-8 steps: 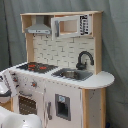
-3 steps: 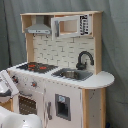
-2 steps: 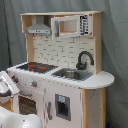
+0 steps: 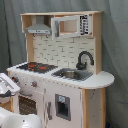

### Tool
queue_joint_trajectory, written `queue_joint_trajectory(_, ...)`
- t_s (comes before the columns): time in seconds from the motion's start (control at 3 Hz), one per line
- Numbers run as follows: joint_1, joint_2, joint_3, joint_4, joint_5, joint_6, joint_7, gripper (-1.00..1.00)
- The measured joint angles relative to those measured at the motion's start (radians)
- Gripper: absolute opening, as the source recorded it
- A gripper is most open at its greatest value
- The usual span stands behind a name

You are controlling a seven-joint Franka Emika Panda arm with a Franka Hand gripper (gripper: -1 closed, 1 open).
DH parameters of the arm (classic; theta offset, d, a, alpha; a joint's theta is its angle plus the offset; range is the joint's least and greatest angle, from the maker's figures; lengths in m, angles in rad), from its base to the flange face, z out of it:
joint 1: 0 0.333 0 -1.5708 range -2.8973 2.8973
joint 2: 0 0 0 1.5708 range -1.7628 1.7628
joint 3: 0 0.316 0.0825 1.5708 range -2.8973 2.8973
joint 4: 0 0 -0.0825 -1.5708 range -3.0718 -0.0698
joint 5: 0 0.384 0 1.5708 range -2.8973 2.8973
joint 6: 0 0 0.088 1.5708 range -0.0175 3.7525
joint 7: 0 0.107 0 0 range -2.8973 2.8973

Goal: Play with the kitchen

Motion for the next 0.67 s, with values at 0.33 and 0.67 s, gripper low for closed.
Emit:
queue_joint_trajectory(0.33,0.001,-0.01,0.0,0.001,-0.001,-0.01,-0.104,-1.0)
queue_joint_trajectory(0.67,0.002,-0.02,0.0,0.002,-0.002,-0.02,-0.209,-1.0)
